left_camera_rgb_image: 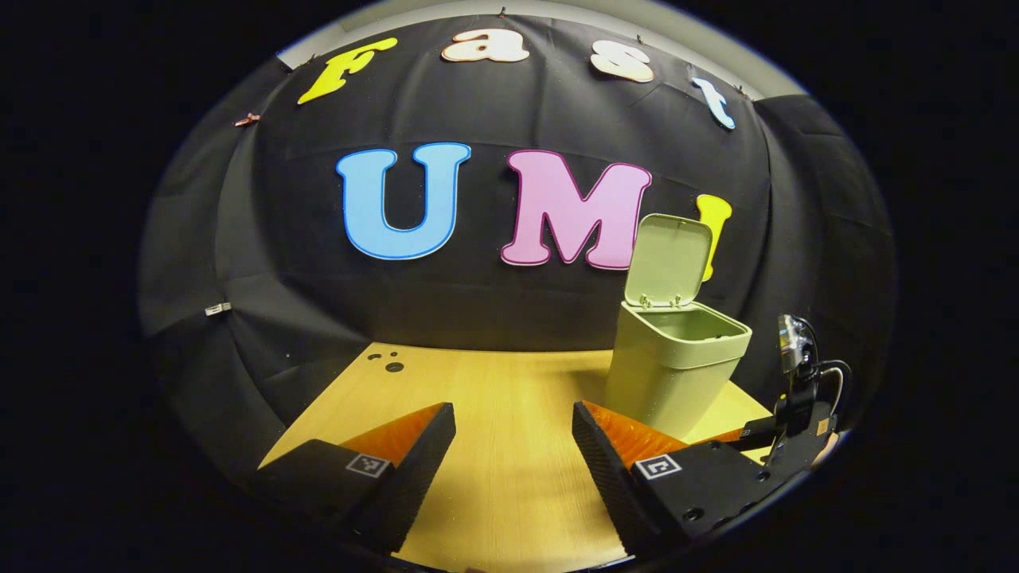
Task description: Press the lid of the desktop garbage bin to open it, pick up the crumpled paper on the desktop and throw it into the bin, then pick up the pop can on the desktop and drop it into the bin, and finally close the garbage bin lid.
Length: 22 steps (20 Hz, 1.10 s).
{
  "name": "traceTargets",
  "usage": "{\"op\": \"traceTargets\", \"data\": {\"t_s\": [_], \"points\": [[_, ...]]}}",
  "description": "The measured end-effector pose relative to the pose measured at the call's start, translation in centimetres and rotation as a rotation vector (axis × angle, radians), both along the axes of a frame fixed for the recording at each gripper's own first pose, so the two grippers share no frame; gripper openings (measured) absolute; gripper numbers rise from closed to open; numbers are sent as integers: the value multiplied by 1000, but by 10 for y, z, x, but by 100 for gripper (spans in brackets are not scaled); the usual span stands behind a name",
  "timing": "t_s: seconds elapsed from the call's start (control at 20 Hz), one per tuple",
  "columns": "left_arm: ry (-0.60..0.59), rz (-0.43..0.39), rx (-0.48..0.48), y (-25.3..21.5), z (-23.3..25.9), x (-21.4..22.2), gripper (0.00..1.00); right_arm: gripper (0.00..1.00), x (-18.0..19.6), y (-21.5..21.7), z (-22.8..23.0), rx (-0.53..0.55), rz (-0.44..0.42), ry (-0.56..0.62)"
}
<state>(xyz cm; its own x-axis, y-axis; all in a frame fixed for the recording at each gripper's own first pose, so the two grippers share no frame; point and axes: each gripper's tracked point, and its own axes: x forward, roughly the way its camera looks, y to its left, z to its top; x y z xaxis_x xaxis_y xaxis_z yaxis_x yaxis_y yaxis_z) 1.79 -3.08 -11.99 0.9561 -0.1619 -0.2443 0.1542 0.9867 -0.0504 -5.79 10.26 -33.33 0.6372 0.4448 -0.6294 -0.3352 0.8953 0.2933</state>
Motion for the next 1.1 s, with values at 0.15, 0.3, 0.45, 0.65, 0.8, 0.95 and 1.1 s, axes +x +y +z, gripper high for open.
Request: {"op": "traceTargets", "data": {"t_s": [0.15, 0.3, 0.45, 0.65, 0.8, 0.95, 1.1], "points": [[6, 23, -6, 10, -3, -4, 96, 98, -5, 9, -14, -23, 37, 25], [14, 41, -9, 18, -4, -6, 96, 99, -6, 18, -27, -51, 65, 39], [12, 52, -3, 23, -5, -7, 96, 99, -7, 21, -35, -66, 71, 58], [17, 59, -9, 27, -7, -7, 96, 83, -7, 22, -41, -73, 81, 87], [13, 55, -8, 25, -6, -7, 96, 82, -8, 19, -39, -88, 82, 82], [16, 48, -7, 23, -8, -7, 96, 82, -5, 12, -29, -80, 63, 60], [20, 39, -14, 18, -9, -6, 96, 83, 3, 7, 0, -36, 39, 15]]}}
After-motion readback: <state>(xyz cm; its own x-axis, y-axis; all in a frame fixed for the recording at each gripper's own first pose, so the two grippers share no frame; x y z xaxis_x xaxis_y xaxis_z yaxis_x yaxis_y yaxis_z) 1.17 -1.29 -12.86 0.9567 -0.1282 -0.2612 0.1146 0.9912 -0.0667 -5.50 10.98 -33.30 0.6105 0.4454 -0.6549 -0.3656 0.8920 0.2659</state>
